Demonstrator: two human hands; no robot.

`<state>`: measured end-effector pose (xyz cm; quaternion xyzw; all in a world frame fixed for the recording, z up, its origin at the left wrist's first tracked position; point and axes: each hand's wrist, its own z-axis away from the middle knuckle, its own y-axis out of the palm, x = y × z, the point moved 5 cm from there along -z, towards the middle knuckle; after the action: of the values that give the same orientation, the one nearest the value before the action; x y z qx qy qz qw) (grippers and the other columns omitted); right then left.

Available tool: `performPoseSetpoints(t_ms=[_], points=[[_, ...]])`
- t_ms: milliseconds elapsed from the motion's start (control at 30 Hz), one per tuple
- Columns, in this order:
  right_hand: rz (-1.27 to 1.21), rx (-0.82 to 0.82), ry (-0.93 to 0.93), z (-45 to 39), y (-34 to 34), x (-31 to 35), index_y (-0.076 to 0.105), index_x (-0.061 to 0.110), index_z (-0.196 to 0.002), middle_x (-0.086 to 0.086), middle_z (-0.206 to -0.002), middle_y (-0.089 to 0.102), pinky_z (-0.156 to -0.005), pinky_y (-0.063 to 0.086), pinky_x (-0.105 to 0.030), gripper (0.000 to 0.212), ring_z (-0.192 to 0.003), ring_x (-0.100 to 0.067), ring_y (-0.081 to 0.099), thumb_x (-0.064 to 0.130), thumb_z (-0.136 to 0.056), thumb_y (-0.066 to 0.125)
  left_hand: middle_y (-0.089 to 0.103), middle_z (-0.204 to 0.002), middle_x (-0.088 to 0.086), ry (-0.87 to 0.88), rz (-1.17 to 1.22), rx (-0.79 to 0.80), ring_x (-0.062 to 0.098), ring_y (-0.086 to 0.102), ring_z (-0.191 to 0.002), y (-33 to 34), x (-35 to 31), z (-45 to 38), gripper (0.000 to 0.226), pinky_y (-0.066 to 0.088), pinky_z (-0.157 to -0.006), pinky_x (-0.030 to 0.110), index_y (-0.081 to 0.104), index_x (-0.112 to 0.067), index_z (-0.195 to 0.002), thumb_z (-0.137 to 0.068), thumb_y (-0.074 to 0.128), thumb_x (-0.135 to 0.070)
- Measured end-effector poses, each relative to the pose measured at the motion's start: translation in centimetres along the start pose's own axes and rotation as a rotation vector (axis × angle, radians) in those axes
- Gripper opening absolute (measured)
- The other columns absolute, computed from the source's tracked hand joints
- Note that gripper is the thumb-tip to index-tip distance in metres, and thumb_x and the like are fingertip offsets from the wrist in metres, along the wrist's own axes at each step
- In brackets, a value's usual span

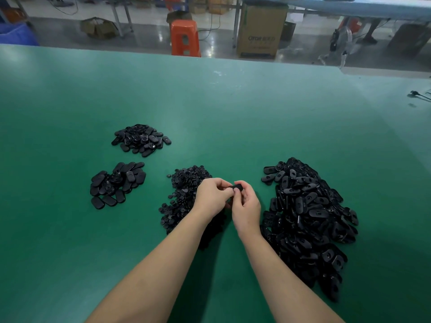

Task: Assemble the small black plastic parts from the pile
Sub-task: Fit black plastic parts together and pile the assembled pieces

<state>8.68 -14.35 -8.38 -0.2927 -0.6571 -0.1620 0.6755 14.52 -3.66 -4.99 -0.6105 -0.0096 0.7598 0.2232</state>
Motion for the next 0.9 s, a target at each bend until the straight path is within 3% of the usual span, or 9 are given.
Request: performPoseSetpoints(t_ms=[167, 300, 467, 667, 767, 833, 900], points=[[0.008, 0.008, -0.008, 0.1, 0.0, 0.2, 0.060, 0.039, -0.097, 0.013, -0.096, 0.071, -0.087, 0.055, -0.029, 0.028, -0.094, -0.002, 0.067, 0.011, -0.099, 0.055, 0.076, -0.074, 0.004, 0.015, -0.009, 0.001, 0.023, 0.073, -0.064, -0.2, 0.0, 0.1, 0.005, 0.063, -0.066, 0.043, 0.075, -0.012, -0.085, -0.085, 0.071, -0.010], [0.000, 0.023, -0.009, 0.1, 0.1, 0.2, 0.059, 0.033, -0.098, 0.007, -0.095, 0.072, -0.084, 0.056, -0.036, 0.022, -0.093, -0.011, 0.068, 0.012, -0.099, 0.056, 0.076, -0.083, 0.008, 0.053, -0.062, 0.037, 0.023, 0.071, -0.067, -0.5, -0.3, 0.1, 0.009, 0.061, -0.064, 0.032, 0.077, -0.009, -0.093, -0.090, 0.068, -0.007], [0.010, 0.026, -0.006, 0.2, 0.1, 0.2, 0.060, 0.027, -0.101, 0.005, -0.095, 0.071, -0.085, 0.056, -0.037, 0.017, -0.093, -0.012, 0.067, 0.011, -0.099, 0.056, 0.076, -0.081, -0.002, 0.097, -0.130, 0.031, 0.012, 0.070, -0.063, -1.0, -0.6, 0.3, 0.010, 0.057, -0.064, 0.024, 0.078, -0.014, -0.092, -0.092, 0.068, -0.014], [0.062, 0.057, -0.023, 0.3, 0.2, 0.5, 0.064, 0.028, -0.103, 0.018, -0.091, 0.069, -0.079, 0.050, -0.025, 0.021, -0.088, -0.001, 0.063, 0.013, -0.102, 0.049, 0.070, -0.074, -0.007, 0.153, -0.276, 0.068, 0.010, 0.062, -0.062, -1.5, -0.9, 0.1, 0.007, 0.055, -0.063, 0.026, 0.073, -0.019, -0.084, -0.089, 0.073, -0.023], [0.009, 0.059, 0.038, 0.4, 0.3, 0.4, 0.063, 0.033, -0.106, 0.017, -0.081, 0.068, -0.068, 0.052, -0.029, 0.024, -0.068, -0.004, 0.061, 0.017, -0.103, 0.046, 0.069, -0.079, -0.010, 0.247, -0.473, -0.048, 0.007, 0.060, -0.072, -3.6, -1.6, 0.0, 0.005, 0.044, -0.068, 0.022, 0.074, -0.024, -0.084, -0.087, 0.072, -0.027], [0.012, 0.068, 0.047, 0.5, 0.4, 0.5, 0.061, 0.034, -0.108, 0.013, -0.079, 0.068, -0.065, 0.055, -0.037, 0.020, -0.063, -0.006, 0.060, 0.022, -0.103, 0.047, 0.069, -0.086, -0.006, 0.248, -0.529, -0.196, 0.011, 0.063, -0.079, -6.3, -1.2, -0.2, 0.008, 0.049, -0.074, 0.027, 0.076, -0.025, -0.090, -0.088, 0.070, -0.030], [0.044, 0.080, 0.040, 0.6, 0.5, 0.5, 0.060, 0.038, -0.106, 0.010, -0.080, 0.069, -0.065, 0.056, -0.039, 0.017, -0.063, -0.007, 0.061, 0.026, -0.103, 0.049, 0.068, -0.086, -0.003, 0.185, -0.554, -0.354, 0.015, 0.064, -0.076, -9.8, 0.0, -0.3, 0.012, 0.052, -0.068, 0.030, 0.075, -0.024, -0.094, -0.091, 0.066, -0.030]])
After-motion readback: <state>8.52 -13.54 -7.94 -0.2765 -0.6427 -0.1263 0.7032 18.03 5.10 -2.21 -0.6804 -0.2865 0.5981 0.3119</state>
